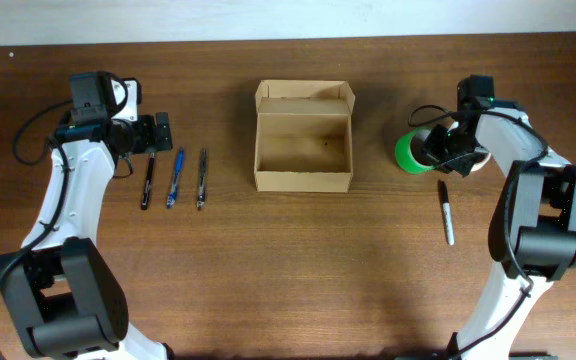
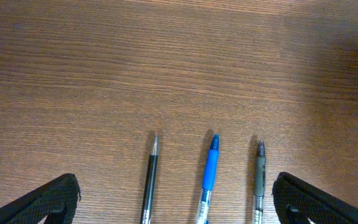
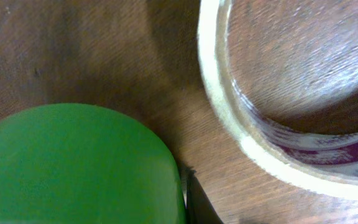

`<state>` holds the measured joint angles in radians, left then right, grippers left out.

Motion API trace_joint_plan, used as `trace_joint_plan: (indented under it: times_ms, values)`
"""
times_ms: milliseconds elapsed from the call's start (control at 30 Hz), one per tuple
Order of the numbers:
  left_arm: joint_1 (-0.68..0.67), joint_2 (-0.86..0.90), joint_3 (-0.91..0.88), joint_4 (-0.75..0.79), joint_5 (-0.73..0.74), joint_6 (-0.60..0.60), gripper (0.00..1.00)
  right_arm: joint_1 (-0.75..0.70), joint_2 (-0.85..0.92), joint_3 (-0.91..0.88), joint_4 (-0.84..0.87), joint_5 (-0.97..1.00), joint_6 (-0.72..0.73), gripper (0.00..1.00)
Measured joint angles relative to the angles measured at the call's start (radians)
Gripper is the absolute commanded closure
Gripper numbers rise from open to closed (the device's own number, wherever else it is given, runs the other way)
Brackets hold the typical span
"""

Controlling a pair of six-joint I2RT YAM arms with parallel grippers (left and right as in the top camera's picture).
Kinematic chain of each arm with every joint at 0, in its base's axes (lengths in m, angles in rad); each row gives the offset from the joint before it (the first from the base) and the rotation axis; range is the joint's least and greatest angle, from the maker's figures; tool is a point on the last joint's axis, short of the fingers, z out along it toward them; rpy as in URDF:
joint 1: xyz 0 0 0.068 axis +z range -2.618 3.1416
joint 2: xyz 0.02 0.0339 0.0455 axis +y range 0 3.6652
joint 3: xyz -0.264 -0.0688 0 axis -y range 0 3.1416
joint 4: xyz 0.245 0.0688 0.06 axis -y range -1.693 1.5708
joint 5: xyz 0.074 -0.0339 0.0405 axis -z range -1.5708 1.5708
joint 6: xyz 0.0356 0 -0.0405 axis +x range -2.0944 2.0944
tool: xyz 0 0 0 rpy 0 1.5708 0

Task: Pack container
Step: 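Carry green tape into the box and release it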

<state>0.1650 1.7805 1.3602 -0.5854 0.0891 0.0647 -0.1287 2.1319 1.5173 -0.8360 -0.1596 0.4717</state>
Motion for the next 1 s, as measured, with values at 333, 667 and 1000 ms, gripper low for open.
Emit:
trace_joint_plan:
  times_ms: [333,667,1000]
  values:
    - [0.0,0.0,0.002,0.001,-0.003,0.0,0.01,0.042,0.002,0.32,-0.317,-0.071,-0.115,0.96]
    - [0.0,0.0,0.002,0.001,-0.003,0.0,0.01,0.468,-0.126,0.724,-0.511,-0.013,-0.327,0.96]
    - [0.0,0.0,0.002,0.001,-0.003,0.0,0.01,0.68,-0.049,0.711,-0.455,0.229,-0.383,0.96]
